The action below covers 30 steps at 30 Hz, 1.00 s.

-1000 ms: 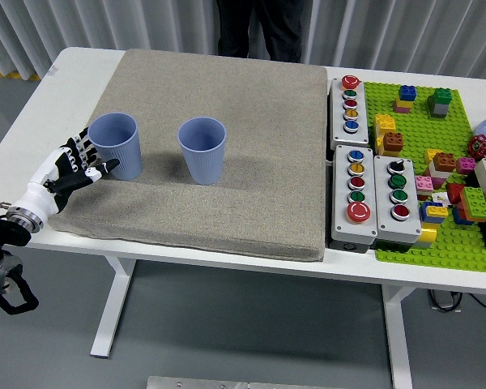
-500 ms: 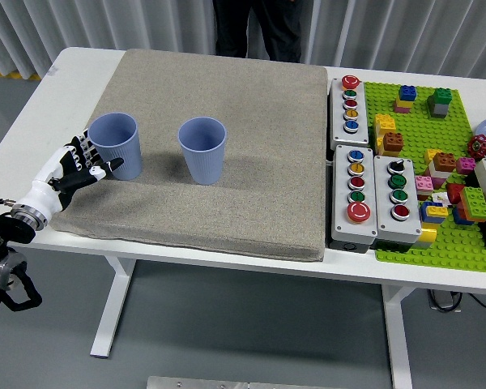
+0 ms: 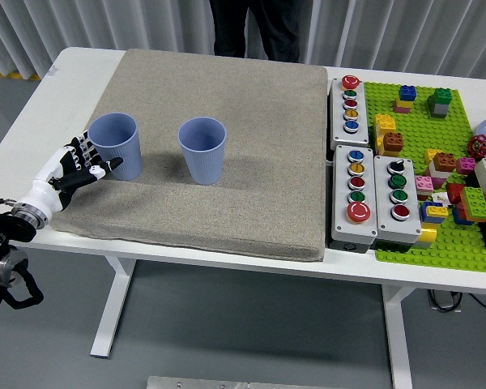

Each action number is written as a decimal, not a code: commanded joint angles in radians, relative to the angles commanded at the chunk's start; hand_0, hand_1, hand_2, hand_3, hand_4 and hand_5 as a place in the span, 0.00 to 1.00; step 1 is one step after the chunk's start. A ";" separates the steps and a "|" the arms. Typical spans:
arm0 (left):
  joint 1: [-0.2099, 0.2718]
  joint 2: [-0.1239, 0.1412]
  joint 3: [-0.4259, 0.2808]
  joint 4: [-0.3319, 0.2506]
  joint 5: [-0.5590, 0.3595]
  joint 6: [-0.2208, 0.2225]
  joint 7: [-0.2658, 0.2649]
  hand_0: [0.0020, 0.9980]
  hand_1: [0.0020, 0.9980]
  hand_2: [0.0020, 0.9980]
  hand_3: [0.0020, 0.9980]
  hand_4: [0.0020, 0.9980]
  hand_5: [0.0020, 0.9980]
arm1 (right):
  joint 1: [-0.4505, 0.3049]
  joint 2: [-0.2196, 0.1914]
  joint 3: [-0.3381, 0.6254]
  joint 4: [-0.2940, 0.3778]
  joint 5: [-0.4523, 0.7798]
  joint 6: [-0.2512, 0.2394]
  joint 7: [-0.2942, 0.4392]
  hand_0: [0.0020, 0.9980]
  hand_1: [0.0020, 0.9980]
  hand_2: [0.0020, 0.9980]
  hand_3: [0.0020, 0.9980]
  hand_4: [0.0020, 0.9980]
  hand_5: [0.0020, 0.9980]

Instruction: Pick cup pour cup place

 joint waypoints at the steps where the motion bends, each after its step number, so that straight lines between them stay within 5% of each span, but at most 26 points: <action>1: -0.001 -0.001 0.002 0.001 0.000 0.000 0.000 0.98 0.99 1.00 1.00 0.93 0.20 | -0.001 0.000 0.000 0.000 -0.001 0.000 0.000 0.72 0.69 0.73 0.70 0.31 0.31; 30: -0.041 -0.016 0.026 0.022 -0.002 0.007 0.001 0.97 0.99 1.00 1.00 0.93 0.21 | 0.004 -0.002 0.002 0.000 -0.003 0.001 0.001 0.72 0.69 0.74 0.70 0.31 0.32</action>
